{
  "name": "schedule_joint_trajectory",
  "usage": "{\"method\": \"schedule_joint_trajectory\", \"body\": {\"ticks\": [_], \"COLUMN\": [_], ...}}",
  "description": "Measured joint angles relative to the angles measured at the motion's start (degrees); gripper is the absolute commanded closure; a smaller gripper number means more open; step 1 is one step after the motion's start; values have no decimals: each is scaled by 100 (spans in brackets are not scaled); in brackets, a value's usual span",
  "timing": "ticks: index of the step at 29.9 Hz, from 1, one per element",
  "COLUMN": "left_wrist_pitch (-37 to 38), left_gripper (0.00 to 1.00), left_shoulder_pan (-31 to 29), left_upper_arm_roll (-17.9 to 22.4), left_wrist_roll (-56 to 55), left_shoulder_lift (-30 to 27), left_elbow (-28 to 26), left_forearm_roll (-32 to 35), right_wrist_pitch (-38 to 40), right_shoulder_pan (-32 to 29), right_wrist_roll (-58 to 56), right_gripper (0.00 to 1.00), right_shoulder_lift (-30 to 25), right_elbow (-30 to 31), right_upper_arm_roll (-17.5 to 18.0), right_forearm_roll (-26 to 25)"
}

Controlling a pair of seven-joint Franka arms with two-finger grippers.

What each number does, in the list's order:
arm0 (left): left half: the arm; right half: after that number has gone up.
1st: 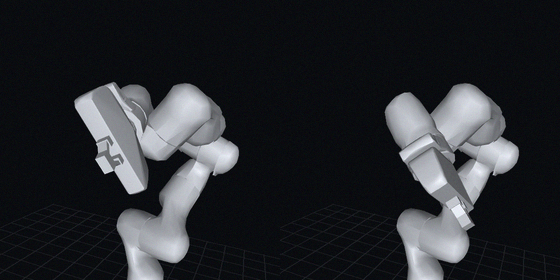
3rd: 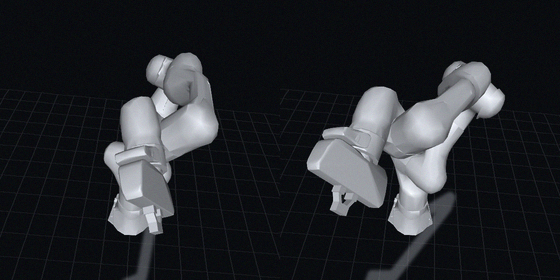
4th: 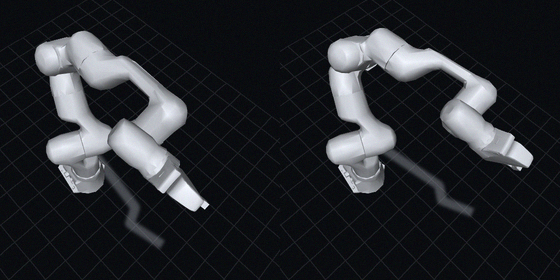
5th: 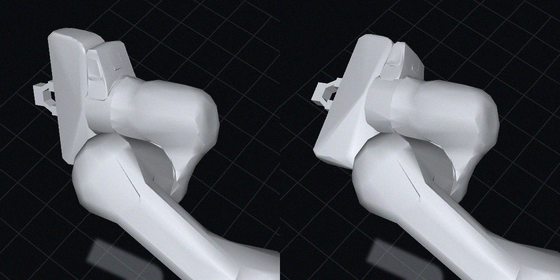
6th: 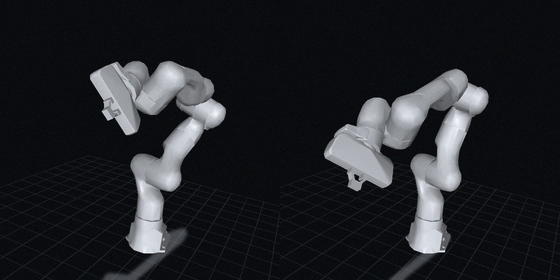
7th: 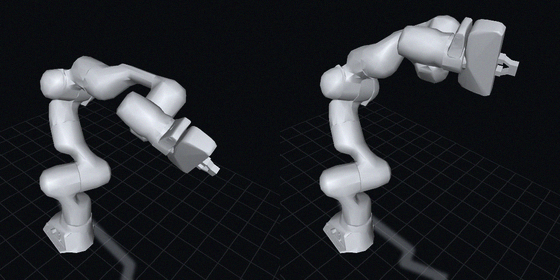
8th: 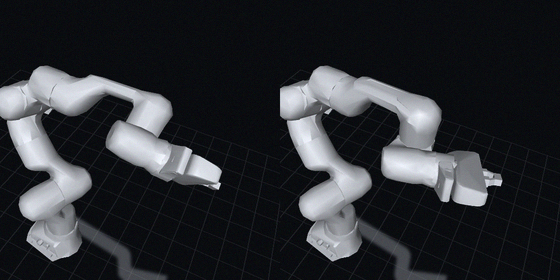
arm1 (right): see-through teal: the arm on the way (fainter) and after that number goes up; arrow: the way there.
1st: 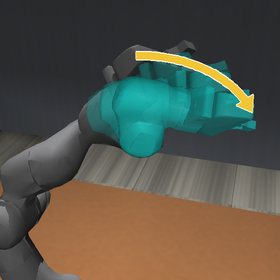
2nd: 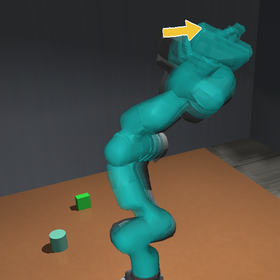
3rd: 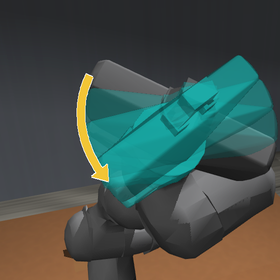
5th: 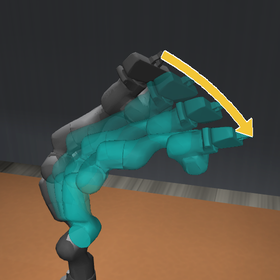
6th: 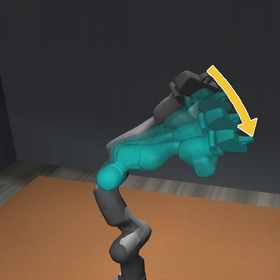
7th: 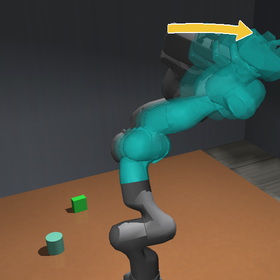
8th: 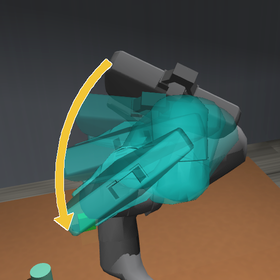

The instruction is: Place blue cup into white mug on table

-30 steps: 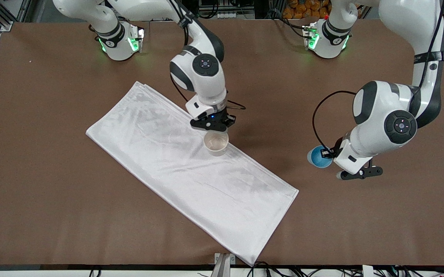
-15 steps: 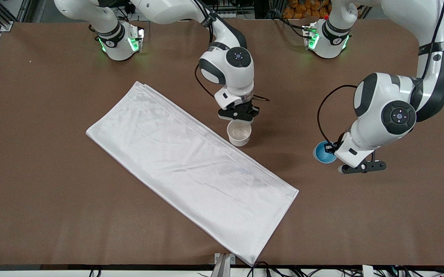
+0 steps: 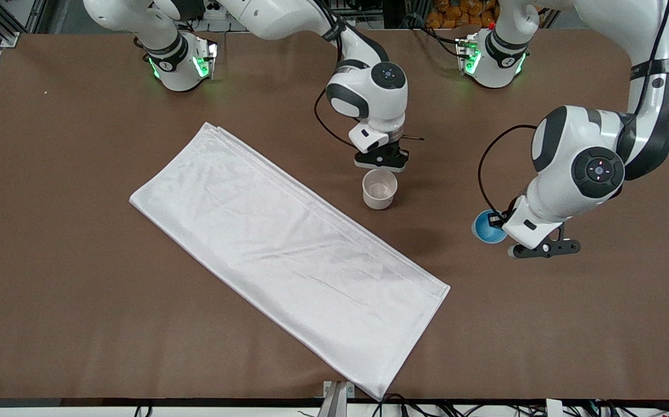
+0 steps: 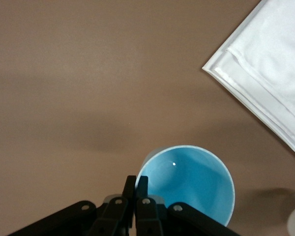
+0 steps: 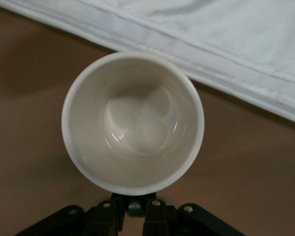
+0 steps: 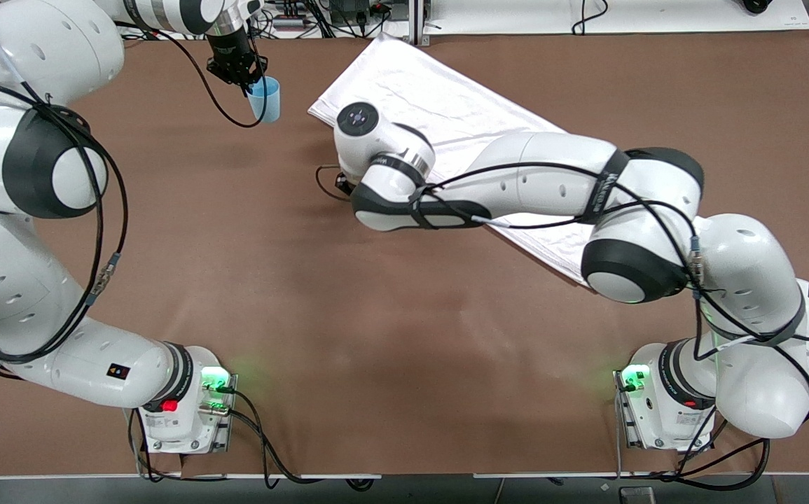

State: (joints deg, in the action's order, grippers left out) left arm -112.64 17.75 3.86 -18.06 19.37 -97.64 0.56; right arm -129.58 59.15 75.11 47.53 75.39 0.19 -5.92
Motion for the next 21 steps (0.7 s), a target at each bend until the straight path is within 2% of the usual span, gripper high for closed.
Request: {"method": "schedule_joint_trajectory", "body": {"ticks": [1,3,4,5,6,7,16,21], "left_wrist_pitch": [2,9,11,13,15,15,22,22], "left_gripper": [100,100,100,100,100,100,100,100], "left_shoulder_pan": [0,0,0,0,0,0,0,8], "left_upper_arm_roll": [0,0,0,0,0,0,-2,-10], "left_wrist_roll": [0,0,0,0,0,0,0,-20], "left_shoulder_lift": [0,0,0,0,0,0,0,-1], "left_elbow": [0,-1,-2,-3,-3,-3,-4,-4], "left_forearm_roll": [0,0,0,0,0,0,0,0], "right_wrist_pitch": [-5,-8,-11,-16,-23,-26,18,286], "right_shoulder_pan": [9,24,31,39,50,64,133,133], "right_wrist_roll": [7,10,10,10,10,10,52,54], "right_gripper": [92,87,79,49,8,0,0,0], "right_shoulder_lift": [46,112,136,151,160,165,153,65], "right_elbow": [-40,-104,-126,-140,-151,-160,-306,-402], "right_upper_arm_roll": [-1,-2,-3,-4,-5,-4,-5,-13], "right_forearm_roll": [-11,-19,-22,-27,-32,-45,-254,-273]}}
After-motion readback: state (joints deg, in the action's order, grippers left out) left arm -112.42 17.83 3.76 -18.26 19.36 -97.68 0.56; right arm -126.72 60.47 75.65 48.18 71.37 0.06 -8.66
